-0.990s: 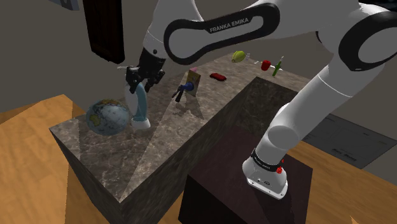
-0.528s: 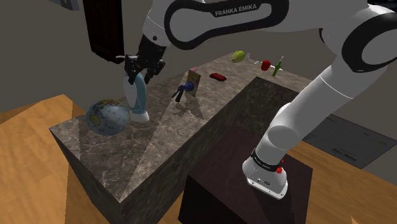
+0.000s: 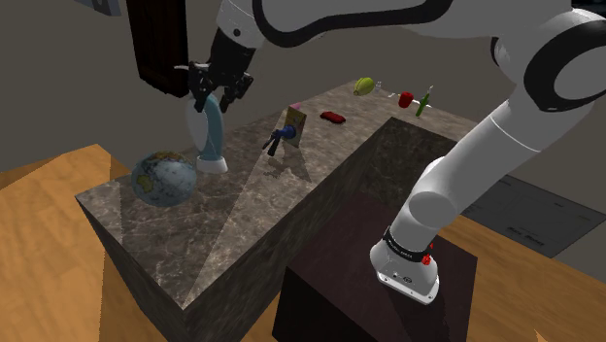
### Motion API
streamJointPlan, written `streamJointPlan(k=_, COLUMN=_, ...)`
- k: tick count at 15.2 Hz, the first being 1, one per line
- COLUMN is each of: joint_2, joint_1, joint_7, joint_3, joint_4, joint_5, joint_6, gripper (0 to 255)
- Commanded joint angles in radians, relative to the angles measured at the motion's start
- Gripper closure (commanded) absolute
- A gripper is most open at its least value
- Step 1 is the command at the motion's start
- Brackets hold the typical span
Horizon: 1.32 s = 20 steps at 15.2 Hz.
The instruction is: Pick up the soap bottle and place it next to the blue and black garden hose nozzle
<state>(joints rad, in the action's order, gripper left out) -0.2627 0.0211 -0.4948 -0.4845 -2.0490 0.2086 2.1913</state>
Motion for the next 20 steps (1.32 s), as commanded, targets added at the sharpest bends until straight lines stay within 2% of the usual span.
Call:
streamJointPlan(k=1, joint_2=0.002, joint_1=0.002, joint_7=-0.003, joint_3=0.002, joint_4=0.030, joint_5=-0.004, joint_6=-0.029, gripper=255)
streamJointPlan(k=3, joint_2=0.002, joint_1=0.003, joint_7=-0.005, joint_3=0.003, joint_4=0.050, joint_5=-0.006, joint_6=-0.048, gripper=255)
streamJointPlan(k=11, joint_2=0.128, joint_1=0.066, joint_7=0.153, joint_3=0.090, joint_4=0.103, joint_5=-0.015, joint_6=-0.006, gripper=255)
streamJointPlan(k=20, joint_2=0.324, joint_1=0.136, joint_7=0.303, joint_3=0.166, joint_4=0.255, joint_5=-0.033, joint_6=0.004, gripper=255)
